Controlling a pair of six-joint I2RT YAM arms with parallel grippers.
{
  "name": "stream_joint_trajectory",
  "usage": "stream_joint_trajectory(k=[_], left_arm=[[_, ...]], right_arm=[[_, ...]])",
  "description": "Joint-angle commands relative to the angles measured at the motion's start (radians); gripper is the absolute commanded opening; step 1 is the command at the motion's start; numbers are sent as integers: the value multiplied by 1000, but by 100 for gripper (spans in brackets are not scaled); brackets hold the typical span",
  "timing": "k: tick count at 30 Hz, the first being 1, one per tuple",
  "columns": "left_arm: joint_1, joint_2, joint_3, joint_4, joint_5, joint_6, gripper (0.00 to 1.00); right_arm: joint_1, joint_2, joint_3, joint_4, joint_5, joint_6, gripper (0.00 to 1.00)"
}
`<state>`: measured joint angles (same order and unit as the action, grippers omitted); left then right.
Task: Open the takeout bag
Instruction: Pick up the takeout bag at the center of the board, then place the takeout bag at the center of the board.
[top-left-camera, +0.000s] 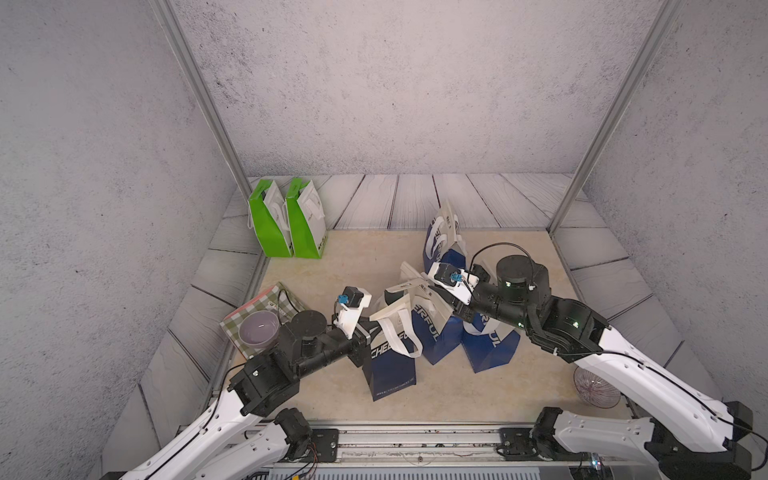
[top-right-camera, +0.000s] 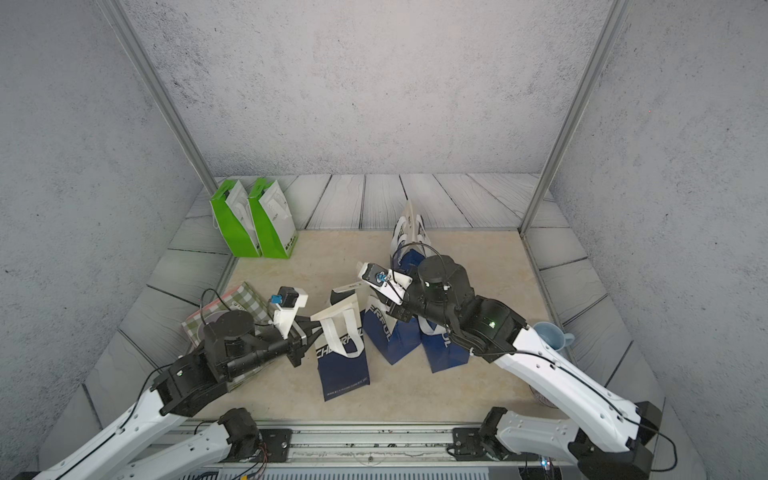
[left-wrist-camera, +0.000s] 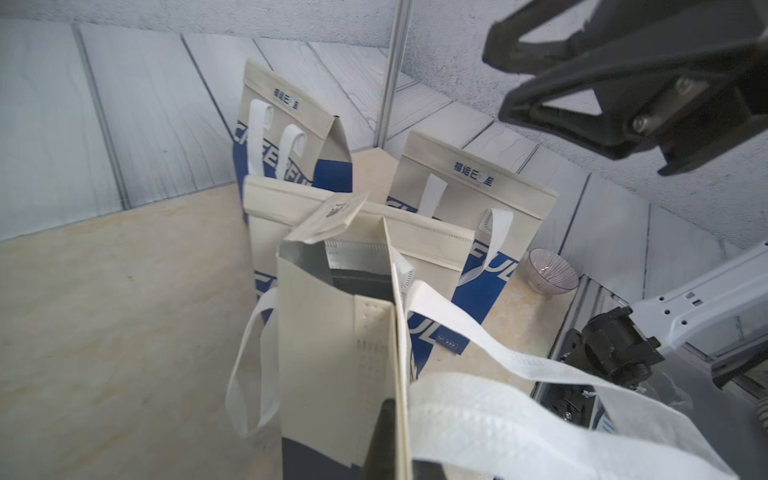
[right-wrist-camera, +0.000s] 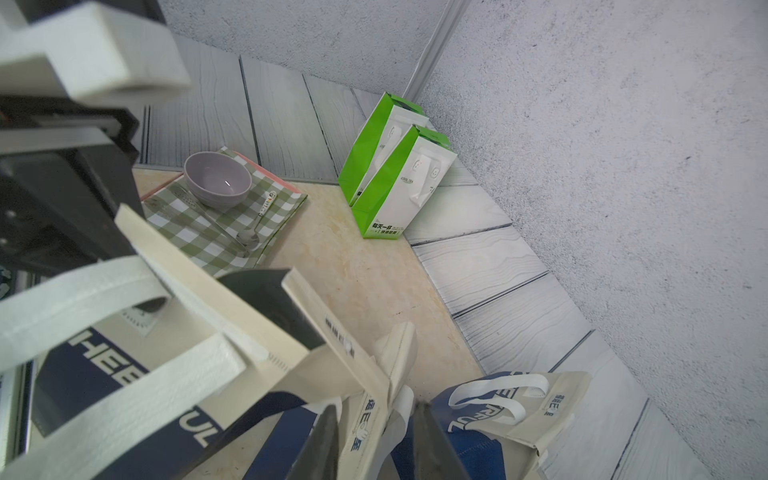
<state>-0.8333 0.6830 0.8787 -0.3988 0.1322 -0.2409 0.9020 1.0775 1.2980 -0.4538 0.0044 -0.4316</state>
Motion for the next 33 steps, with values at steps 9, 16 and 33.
stream_joint_trajectory(k=[9, 16, 33], left_arm=[[113, 244, 455, -91, -302, 211, 0], [402, 485, 643, -22, -194, 211, 0], [664, 1151, 987, 363, -137, 154, 0]], right_arm=[[-5, -156, -144, 43, 56, 128, 32], [-5, -210, -189, -4, 77, 142, 32], [-4, -284, -203, -126, 74, 176, 32]])
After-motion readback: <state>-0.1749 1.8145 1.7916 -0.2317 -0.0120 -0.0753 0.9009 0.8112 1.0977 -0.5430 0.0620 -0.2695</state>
